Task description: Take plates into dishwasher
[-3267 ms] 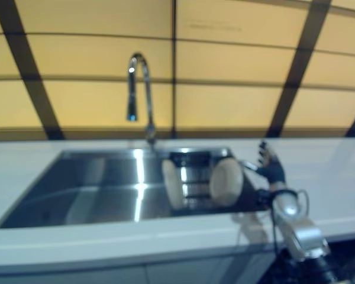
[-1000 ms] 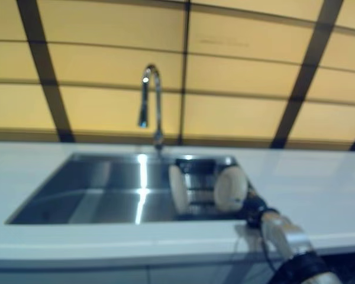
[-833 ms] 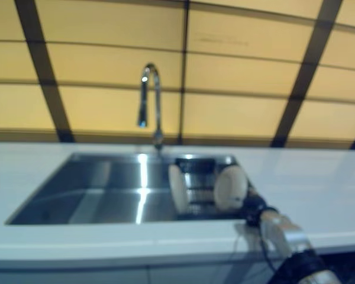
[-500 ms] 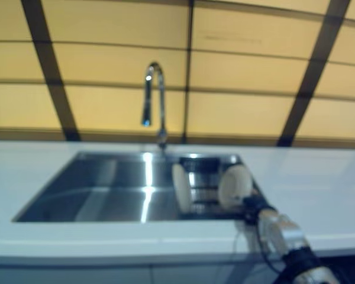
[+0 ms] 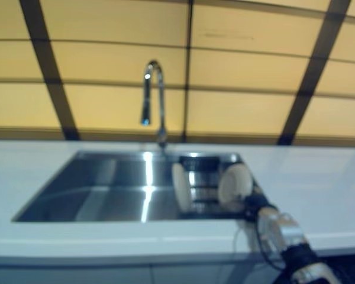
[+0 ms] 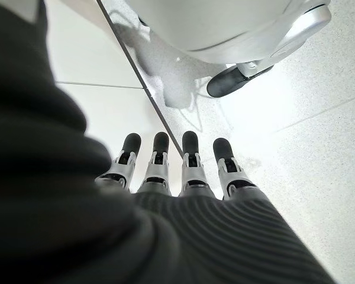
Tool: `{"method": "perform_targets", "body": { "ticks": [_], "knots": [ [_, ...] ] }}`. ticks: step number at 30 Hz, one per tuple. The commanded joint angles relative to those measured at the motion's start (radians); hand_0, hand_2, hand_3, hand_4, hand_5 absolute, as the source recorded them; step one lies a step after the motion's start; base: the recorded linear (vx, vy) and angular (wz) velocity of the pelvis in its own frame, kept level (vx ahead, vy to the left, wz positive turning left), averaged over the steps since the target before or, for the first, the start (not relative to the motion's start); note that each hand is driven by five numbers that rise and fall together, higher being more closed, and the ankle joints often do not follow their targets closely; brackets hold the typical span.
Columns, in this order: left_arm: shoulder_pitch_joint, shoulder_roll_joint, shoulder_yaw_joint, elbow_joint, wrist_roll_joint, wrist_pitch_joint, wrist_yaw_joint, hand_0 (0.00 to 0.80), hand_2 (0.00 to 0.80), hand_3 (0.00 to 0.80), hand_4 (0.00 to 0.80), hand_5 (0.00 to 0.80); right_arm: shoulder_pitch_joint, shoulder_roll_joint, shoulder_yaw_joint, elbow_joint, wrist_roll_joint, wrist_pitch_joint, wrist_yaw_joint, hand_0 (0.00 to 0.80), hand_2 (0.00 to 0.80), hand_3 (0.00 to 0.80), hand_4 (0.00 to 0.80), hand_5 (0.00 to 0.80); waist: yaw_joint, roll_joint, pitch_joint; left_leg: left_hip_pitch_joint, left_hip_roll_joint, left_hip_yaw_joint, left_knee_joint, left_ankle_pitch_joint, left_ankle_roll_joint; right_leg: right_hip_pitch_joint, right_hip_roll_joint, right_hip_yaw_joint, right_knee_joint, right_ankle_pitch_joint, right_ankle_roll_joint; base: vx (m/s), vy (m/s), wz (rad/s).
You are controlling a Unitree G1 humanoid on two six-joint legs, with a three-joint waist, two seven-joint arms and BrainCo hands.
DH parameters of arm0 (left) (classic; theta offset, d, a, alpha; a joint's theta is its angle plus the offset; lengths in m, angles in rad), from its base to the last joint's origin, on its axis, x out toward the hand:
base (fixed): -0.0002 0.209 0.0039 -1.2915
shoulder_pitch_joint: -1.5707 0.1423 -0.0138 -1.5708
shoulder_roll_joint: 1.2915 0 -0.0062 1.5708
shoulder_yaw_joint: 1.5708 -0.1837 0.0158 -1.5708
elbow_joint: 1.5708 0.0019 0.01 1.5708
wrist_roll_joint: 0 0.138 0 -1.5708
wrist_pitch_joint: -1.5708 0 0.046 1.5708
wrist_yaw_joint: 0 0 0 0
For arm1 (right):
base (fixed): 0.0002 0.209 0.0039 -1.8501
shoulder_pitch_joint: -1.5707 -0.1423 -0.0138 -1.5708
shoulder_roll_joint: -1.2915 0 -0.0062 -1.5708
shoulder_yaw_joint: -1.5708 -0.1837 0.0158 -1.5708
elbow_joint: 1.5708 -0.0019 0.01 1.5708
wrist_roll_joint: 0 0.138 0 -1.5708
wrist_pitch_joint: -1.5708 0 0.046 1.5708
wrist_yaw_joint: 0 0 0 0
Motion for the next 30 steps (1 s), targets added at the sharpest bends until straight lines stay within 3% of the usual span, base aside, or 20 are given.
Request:
{"method": "perform_targets", "body": {
  "ticks": [1, 15, 16, 19, 26, 30],
  "knots": [
    [-0.064, 0.016, -0.074, 0.021, 0.000, 0.005, -0.004, 0.000, 0.000, 0.000, 0.000, 0.000, -0.154, 0.007, 0.015, 0.057, -0.023, -0.059, -0.033, 0.000, 0.000, 0.000, 0.000, 0.000, 0.026, -0.022, 0.010, -0.045, -0.045, 0.046, 0.002, -0.017, 0.033, 0.122, -0.018, -0.006, 0.005, -0.126, 0.062, 0.000, 0.000, 0.00],
    [-0.063, 0.015, -0.082, 0.019, -0.002, 0.007, -0.010, 0.000, 0.000, 0.000, 0.000, 0.000, -0.161, 0.017, 0.008, 0.090, -0.046, -0.074, -0.068, 0.000, 0.000, 0.000, 0.000, 0.000, 0.030, -0.015, 0.013, -0.046, -0.047, 0.041, 0.002, -0.018, 0.035, 0.120, -0.021, -0.008, 0.008, -0.128, 0.061, 0.001, 0.000, 0.00],
    [-0.063, 0.015, -0.083, 0.018, -0.002, 0.007, -0.009, 0.000, 0.000, 0.000, 0.000, 0.000, -0.162, 0.018, 0.009, 0.090, -0.047, -0.072, -0.069, 0.041, 0.041, 0.041, 0.041, 0.041, 0.030, -0.015, 0.013, -0.046, -0.047, 0.041, 0.002, -0.018, 0.035, 0.120, -0.021, -0.008, 0.008, -0.127, 0.061, 0.000, 0.000, 0.00],
    [-0.063, 0.016, -0.082, 0.017, 0.000, 0.004, -0.011, 0.000, 0.000, 0.000, 0.000, 0.000, -0.162, 0.018, 0.009, 0.093, -0.052, -0.073, -0.067, 0.066, 0.066, 0.066, 0.066, 0.066, 0.030, -0.014, 0.014, -0.046, -0.047, 0.042, 0.002, -0.018, 0.035, 0.119, -0.021, -0.007, 0.008, -0.127, 0.061, 0.000, 0.000, 0.00],
    [-0.065, 0.015, -0.084, 0.016, -0.002, 0.006, -0.012, 0.000, 0.000, 0.000, 0.000, 0.000, -0.159, 0.019, 0.008, 0.099, -0.068, -0.080, -0.058, 0.373, 0.373, 0.373, 0.373, 0.373, 0.029, -0.012, 0.017, -0.046, -0.048, 0.043, 0.002, -0.018, 0.036, 0.118, -0.020, -0.007, 0.009, -0.127, 0.060, 0.000, 0.000, 0.00],
    [-0.066, 0.014, -0.085, 0.011, -0.004, 0.011, -0.011, 0.000, 0.000, 0.000, 0.000, 0.000, -0.156, 0.021, 0.012, 0.094, -0.081, -0.081, -0.058, 0.461, 0.461, 0.461, 0.461, 0.461, 0.029, -0.012, 0.019, -0.046, -0.048, 0.043, 0.002, -0.017, 0.036, 0.118, -0.020, -0.006, 0.009, -0.127, 0.061, 0.000, 0.000, 0.00]
  ]
}}
